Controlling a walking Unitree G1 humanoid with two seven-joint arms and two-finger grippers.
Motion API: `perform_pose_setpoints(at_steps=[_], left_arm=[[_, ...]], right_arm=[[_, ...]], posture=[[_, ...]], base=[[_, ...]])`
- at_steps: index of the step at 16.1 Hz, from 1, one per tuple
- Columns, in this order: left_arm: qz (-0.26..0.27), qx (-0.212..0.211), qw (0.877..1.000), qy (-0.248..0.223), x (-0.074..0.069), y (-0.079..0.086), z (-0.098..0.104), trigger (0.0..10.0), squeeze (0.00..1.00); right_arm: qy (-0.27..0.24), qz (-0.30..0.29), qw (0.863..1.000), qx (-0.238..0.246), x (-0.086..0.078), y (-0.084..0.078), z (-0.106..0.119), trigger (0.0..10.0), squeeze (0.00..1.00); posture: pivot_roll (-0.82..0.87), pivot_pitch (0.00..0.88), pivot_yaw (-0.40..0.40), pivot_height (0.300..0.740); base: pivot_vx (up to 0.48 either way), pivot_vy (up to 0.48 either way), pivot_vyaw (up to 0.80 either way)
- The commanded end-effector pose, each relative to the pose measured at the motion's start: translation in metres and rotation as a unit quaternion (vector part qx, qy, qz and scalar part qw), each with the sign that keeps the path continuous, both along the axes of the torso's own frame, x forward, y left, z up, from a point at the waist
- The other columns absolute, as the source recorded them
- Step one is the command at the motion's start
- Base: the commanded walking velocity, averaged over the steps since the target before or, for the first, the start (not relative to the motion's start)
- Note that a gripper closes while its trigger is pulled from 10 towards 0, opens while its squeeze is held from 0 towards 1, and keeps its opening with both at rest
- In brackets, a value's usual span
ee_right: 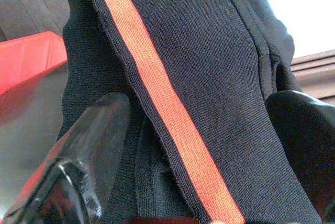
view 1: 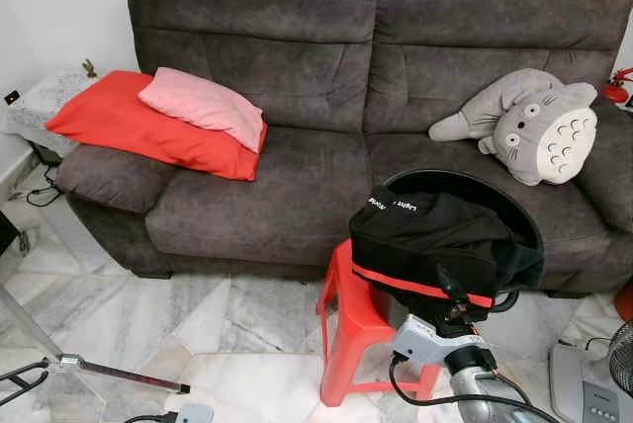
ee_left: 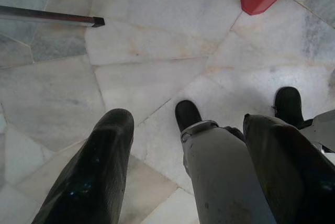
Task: Hang hanger
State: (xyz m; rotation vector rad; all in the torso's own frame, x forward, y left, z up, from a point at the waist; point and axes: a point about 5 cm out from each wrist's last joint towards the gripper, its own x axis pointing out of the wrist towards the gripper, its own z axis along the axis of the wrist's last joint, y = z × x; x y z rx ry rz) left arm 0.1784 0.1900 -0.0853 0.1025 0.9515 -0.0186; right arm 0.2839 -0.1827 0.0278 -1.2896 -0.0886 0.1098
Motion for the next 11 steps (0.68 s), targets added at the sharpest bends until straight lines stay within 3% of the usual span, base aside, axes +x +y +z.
perform_pose_setpoints(at_steps=[1, 3, 4, 11], left_arm=[[0.006, 0.004, 1.0, 0.009, -0.005, 0.002, -0.002, 10.0, 0.0], [0.006, 0.004, 1.0, 0.009, -0.005, 0.002, -0.002, 10.0, 0.0], [0.011, 0.007, 1.0, 0.016, -0.021, 0.014, -0.006, 10.0, 0.0], [0.012, 0.006, 1.0, 0.015, -0.024, 0.016, -0.007, 10.0, 0.0]], right_arm=[[-0.002, 0.005, 1.0, -0.002, 0.001, 0.0, 0.001, 10.0, 0.0], [-0.005, 0.005, 1.0, -0.003, 0.001, 0.0, 0.0, 10.0, 0.0], [-0.021, 0.015, 1.0, 0.002, 0.001, 0.004, 0.005, 10.0, 0.0], [-0.062, 0.021, 0.998, 0.003, 0.003, 0.0, 0.018, 10.0, 0.0]], posture=[[-0.08, 0.056, -0.001, 0.74], [-0.08, 0.056, -0.001, 0.74], [-0.08, 0.053, 0.0, 0.74], [-0.08, 0.048, -0.004, 0.74]], base=[[0.0, 0.0, 0.0], [0.0, 0.0, 0.0], [0.0, 0.0, 0.0], [0.0, 0.0, 0.0]])
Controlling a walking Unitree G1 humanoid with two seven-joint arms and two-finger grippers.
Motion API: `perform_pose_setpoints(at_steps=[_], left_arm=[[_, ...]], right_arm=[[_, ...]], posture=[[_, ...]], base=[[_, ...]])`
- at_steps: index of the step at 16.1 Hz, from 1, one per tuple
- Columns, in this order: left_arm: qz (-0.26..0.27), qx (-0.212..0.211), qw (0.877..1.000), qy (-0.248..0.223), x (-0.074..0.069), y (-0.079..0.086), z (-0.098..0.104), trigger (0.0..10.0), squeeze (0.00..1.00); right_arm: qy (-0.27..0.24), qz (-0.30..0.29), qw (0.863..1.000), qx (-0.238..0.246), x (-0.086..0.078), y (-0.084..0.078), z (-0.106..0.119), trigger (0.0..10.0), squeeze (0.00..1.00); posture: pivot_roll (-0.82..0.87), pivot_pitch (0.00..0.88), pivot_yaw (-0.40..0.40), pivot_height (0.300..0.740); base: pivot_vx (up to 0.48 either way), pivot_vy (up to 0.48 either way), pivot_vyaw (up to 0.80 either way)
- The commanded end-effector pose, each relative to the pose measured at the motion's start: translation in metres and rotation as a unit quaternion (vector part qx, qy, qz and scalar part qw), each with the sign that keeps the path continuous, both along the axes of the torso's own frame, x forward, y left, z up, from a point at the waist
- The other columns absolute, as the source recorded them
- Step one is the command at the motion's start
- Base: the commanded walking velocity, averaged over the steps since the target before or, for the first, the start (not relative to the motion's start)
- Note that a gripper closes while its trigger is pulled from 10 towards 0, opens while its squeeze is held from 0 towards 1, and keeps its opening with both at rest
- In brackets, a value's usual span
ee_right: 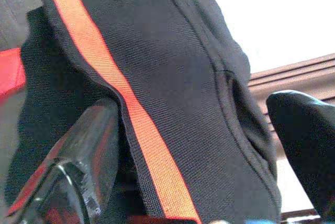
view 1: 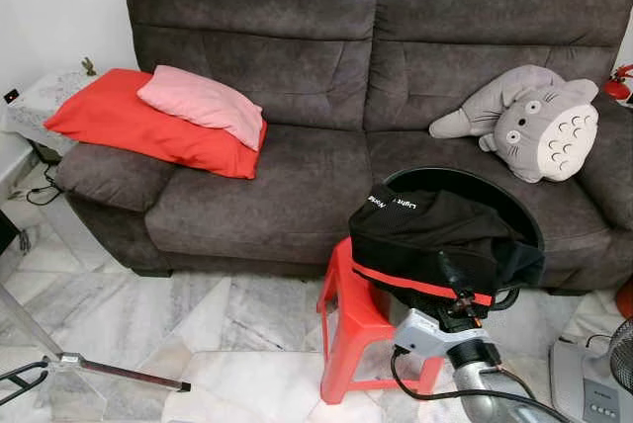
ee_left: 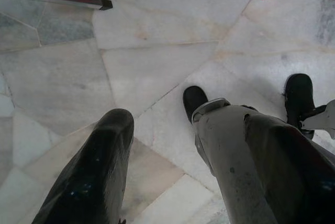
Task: Hang hanger
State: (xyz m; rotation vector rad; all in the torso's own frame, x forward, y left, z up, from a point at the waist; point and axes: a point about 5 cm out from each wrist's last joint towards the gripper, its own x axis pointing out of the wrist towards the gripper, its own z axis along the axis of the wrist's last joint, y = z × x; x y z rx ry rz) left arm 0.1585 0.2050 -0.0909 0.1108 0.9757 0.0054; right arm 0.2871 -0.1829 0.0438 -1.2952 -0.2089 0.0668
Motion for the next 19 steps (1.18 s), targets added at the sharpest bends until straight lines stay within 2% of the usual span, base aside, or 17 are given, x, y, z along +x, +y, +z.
perform_pose_setpoints(at_steps=[1, 7, 9, 13, 14, 16, 17, 19], left_arm=[[0.003, -0.003, 1.0, 0.004, -0.004, 0.001, -0.002, 10.0, 0.0], [0.003, -0.002, 1.0, 0.005, -0.007, 0.003, -0.002, 10.0, 0.0], [0.003, -0.003, 1.0, 0.005, -0.007, 0.003, -0.002, 10.0, 0.0], [0.005, -0.004, 1.0, 0.005, -0.007, 0.003, -0.002, 10.0, 0.0], [0.005, -0.004, 1.0, 0.005, -0.007, 0.003, -0.002, 10.0, 0.0], [0.005, -0.005, 1.0, 0.005, -0.007, 0.003, -0.002, 10.0, 0.0], [0.005, -0.005, 1.0, 0.004, -0.007, 0.003, -0.002, 10.0, 0.0], [0.005, -0.004, 1.0, 0.004, -0.007, 0.003, -0.002, 10.0, 0.0]], right_arm=[[-0.007, 0.005, 1.0, 0.003, -0.001, 0.0, 0.003, 10.0, 0.0], [-0.036, 0.005, 0.999, 0.013, -0.003, -0.002, 0.015, 10.0, 0.0], [-0.061, 0.012, 0.998, 0.011, 0.0, -0.004, 0.026, 10.0, 0.0], [-0.101, -0.015, 0.995, 0.017, 0.011, -0.009, 0.043, 10.0, 0.0], [-0.101, -0.017, 0.995, 0.019, 0.012, -0.009, 0.044, 10.0, 0.0], [-0.054, -0.029, 0.998, 0.028, 0.015, -0.008, 0.032, 10.0, 0.0], [-0.047, -0.031, 0.998, 0.028, 0.015, -0.008, 0.03, 10.0, 0.0], [-0.031, -0.01, 0.999, 0.0, 0.02, -0.004, 0.028, 10.0, 0.0]], posture=[[-0.08, 0.048, -0.004, 0.74], [-0.09, 0.049, -0.005, 0.74], [-0.09, 0.05, -0.007, 0.74], [-0.09, 0.052, -0.005, 0.74], [-0.09, 0.052, -0.005, 0.74], [-0.08, 0.052, -0.004, 0.74], [-0.08, 0.052, -0.003, 0.74], [-0.09, 0.053, -0.001, 0.74]], base=[[0.0, 0.0, 0.0], [0.0, 0.0, 0.0], [0.0, 0.0, 0.0], [0.0, 0.0, 0.0], [0.0, 0.0, 0.0], [0.0, 0.0, 0.0], [0.0, 0.0, 0.0], [0.0, 0.0, 0.0]])
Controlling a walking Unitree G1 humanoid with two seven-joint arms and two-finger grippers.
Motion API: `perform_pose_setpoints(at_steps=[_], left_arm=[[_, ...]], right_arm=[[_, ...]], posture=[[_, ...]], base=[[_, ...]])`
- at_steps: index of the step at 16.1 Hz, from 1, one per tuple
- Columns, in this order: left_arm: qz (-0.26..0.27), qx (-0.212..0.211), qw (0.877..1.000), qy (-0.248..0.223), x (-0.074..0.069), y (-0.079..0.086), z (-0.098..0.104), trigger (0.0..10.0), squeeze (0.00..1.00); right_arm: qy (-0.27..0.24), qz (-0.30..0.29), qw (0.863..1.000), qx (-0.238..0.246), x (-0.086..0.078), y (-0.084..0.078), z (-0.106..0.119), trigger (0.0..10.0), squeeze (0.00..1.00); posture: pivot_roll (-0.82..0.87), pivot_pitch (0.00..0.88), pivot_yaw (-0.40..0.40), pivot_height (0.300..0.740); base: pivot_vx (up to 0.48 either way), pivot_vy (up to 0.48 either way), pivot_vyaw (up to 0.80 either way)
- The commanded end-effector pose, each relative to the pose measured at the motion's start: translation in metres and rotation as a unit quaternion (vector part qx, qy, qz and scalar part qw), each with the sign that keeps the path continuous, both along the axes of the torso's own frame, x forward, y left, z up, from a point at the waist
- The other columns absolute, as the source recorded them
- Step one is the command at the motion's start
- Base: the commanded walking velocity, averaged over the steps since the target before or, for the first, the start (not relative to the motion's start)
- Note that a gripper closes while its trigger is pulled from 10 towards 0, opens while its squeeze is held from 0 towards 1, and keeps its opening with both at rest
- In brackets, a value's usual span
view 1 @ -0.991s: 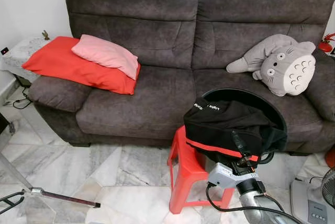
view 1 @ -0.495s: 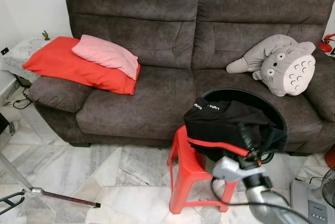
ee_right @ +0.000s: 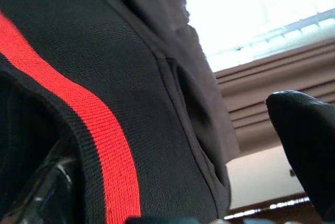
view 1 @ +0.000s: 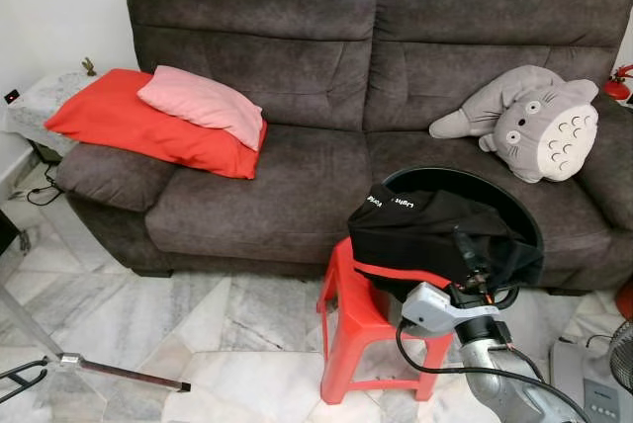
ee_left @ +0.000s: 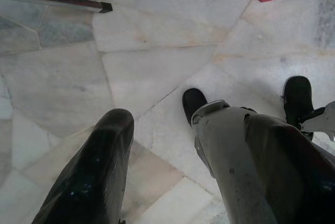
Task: Hang hanger
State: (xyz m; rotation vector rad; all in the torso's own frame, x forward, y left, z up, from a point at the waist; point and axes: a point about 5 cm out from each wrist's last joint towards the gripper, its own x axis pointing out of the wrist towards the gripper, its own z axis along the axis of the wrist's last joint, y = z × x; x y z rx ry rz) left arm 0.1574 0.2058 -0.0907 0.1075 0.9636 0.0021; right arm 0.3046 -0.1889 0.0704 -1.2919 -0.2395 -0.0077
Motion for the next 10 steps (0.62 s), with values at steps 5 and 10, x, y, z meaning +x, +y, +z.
perform_pose_setpoints(at_steps=[5, 10], left_arm=[[0.006, -0.003, 1.0, 0.009, -0.005, 0.002, -0.002, 10.0, 0.0], [0.006, -0.002, 1.0, 0.009, -0.005, 0.003, -0.002, 10.0, 0.0]], right_arm=[[0.008, -0.007, 0.998, -0.059, 0.019, -0.01, 0.011, 10.0, 0.0], [0.035, 0.064, 0.996, -0.06, 0.022, 0.008, 0.007, 10.0, 0.0]], posture=[[-0.08, 0.052, -0.004, 0.74], [-0.08, 0.05, -0.004, 0.74]], base=[[0.0, 0.0, 0.0], [0.0, 0.0, 0.0]])
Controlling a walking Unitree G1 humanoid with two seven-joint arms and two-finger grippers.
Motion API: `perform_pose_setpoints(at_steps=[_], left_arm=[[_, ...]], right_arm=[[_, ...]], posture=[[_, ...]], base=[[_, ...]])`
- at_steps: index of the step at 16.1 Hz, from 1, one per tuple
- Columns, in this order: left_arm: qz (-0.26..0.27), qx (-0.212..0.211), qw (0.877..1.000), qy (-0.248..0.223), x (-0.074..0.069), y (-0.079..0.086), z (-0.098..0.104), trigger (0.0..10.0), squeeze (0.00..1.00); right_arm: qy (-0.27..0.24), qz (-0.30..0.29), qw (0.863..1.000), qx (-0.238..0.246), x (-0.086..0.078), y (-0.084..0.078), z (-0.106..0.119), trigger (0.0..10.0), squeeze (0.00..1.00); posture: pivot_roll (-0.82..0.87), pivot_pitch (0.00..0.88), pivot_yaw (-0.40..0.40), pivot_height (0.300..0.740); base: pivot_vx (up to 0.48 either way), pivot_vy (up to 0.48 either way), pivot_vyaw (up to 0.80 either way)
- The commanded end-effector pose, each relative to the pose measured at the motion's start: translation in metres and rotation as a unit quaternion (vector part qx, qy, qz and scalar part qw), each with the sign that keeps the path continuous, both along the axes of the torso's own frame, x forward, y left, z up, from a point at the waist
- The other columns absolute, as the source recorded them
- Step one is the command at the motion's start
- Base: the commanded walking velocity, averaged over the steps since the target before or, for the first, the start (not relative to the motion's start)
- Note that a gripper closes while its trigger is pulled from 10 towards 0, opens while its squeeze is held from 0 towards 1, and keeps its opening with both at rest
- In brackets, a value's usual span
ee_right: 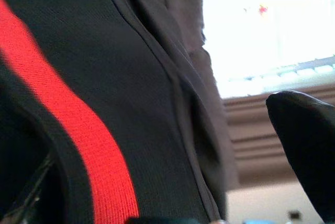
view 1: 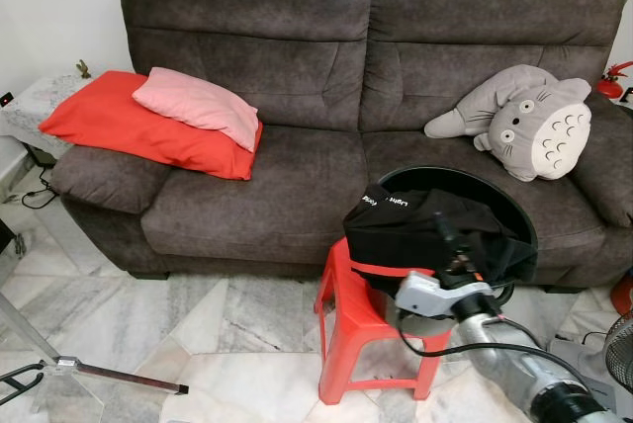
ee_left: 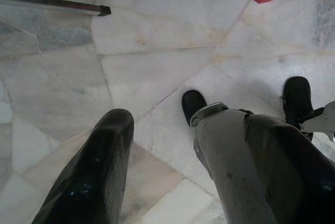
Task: Hang hanger
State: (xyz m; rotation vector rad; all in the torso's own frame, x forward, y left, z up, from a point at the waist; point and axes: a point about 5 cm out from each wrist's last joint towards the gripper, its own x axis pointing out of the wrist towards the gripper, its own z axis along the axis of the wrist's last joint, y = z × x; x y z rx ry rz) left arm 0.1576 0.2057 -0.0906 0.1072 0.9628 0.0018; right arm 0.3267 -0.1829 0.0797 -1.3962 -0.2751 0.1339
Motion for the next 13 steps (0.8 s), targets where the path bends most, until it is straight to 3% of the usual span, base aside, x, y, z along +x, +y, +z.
perform_pose_setpoints(at_steps=[1, 4, 5, 6, 7, 13], left_arm=[[0.006, -0.002, 1.0, 0.01, -0.0059, 0.0028, -0.0021, 10.0, 0.0], [0.008, -0.002, 1.0, 0.009, -0.0055, 0.0031, -0.0019, 10.0, 0.0], [0.009, -0.002, 1.0, 0.009, -0.0054, 0.003, -0.0019, 10.0, 0.0], [0.009, -0.002, 1.0, 0.009, -0.0055, 0.0029, -0.0019, 10.0, 0.0], [0.009, -0.002, 1.0, 0.008, -0.0052, 0.0028, -0.0018, 10.0, 0.0], [0.01, -0.002, 1.0, 0.006, -0.002, -0.0005, -0.0013, 10.0, 0.0]], right_arm=[[0.024, 0.018, 1.0, 0.0, -0.0023, 0.0051, -0.0064, 10.0, 0.0], [0.01, 0.017, 1.0, -0.015, -0.0003, 0.0049, -0.0053, 10.0, 0.0], [-0.001, 0.011, 1.0, -0.013, 0.0017, 0.0036, -0.0027, 3.1, 0.0], [-0.004, 0.015, 1.0, -0.013, 0.002, 0.0044, -0.0022, 1.1, 0.0], [-0.005, 0.018, 1.0, -0.011, 0.0023, 0.0057, -0.0018, 0.0, 0.0], [-0.011, 0.019, 1.0, -0.005, 0.0051, 0.0049, 0.0009, 0.0, 0.0]], posture=[[-0.08, 0.048, -0.004, 0.74], [-0.08, 0.048, -0.006, 0.74], [-0.08, 0.045, -0.002, 0.74], [-0.08, 0.043, -0.002, 0.74], [-0.08, 0.041, 0.0, 0.74], [-0.07, 0.04, -0.003, 0.74]], base=[[0.0, 0.0, 0.0], [0.0, 0.0, 0.0], [0.0, 0.0, 0.0], [0.0, 0.0, 0.0], [0.0, 0.0, 0.0], [0.0, 0.0, 0.0]])
